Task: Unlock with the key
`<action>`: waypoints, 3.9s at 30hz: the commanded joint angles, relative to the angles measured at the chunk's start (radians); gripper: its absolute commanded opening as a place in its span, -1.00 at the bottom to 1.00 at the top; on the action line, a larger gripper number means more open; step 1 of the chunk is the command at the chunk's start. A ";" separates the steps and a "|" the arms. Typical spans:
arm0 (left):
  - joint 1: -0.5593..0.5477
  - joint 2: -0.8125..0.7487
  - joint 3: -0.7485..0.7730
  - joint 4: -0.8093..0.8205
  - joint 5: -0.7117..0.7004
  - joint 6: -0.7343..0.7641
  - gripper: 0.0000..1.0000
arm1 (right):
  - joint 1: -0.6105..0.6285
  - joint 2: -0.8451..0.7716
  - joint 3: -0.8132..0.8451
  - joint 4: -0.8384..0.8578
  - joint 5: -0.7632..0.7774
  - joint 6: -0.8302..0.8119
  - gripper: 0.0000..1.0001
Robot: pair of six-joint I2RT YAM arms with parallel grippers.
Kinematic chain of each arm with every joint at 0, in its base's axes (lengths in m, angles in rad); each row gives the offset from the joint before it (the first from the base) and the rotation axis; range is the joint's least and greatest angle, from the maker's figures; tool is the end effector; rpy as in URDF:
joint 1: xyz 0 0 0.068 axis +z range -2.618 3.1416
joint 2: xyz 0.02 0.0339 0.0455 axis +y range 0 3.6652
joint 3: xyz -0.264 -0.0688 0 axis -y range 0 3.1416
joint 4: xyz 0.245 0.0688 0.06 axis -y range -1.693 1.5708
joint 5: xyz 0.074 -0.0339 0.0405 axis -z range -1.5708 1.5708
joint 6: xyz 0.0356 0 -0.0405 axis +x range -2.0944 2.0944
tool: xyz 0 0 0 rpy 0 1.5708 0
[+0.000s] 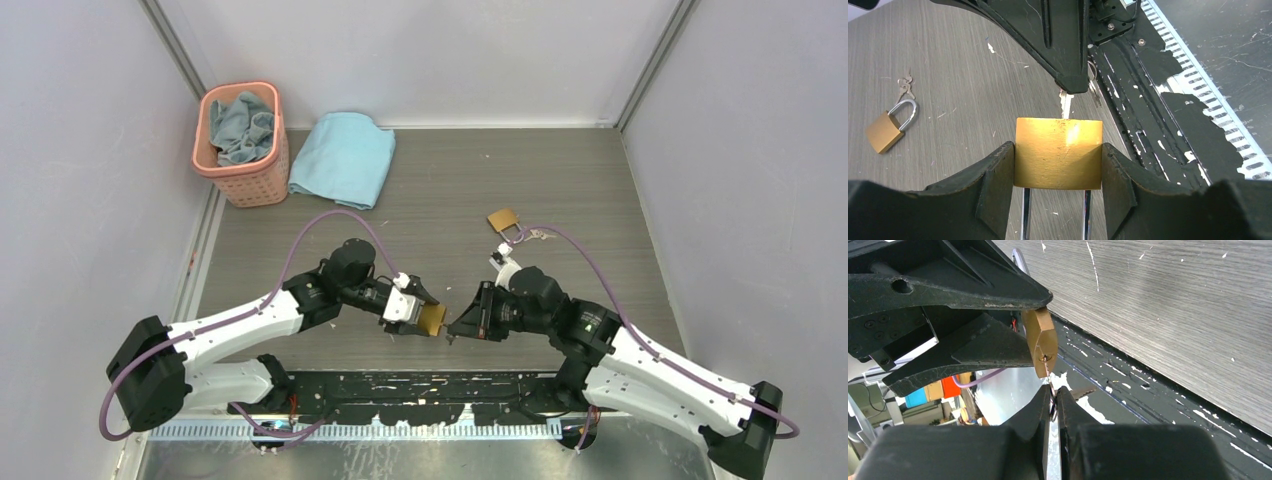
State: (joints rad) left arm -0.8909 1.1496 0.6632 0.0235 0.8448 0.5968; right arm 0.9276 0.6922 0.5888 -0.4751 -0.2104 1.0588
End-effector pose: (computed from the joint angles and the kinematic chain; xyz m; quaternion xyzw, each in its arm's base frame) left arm 0.1327 -0.2065 0.2493 0.6839 0.4248 -0.4152 0.4236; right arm 0.0887 0.1307 0.2569 0.0074 0.8760 0.4470 0.1811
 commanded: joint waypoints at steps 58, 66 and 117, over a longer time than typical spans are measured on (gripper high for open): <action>-0.080 -0.023 0.047 0.135 -0.035 0.077 -1.00 | 0.001 -0.085 0.103 -0.109 -0.014 -0.166 0.04; -0.081 -0.019 0.047 0.157 -0.042 0.075 -1.00 | 0.000 -0.037 0.073 -0.016 -0.050 -0.149 -0.18; -0.080 -0.017 0.051 0.217 -0.026 0.040 -1.00 | 0.000 0.016 0.049 -0.006 -0.027 -0.223 -0.97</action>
State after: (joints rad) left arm -0.9714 1.1591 0.6598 0.0830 0.7628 0.6533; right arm 0.9272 0.7067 0.6430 -0.5346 -0.2230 0.8848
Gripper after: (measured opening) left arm 0.565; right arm 0.125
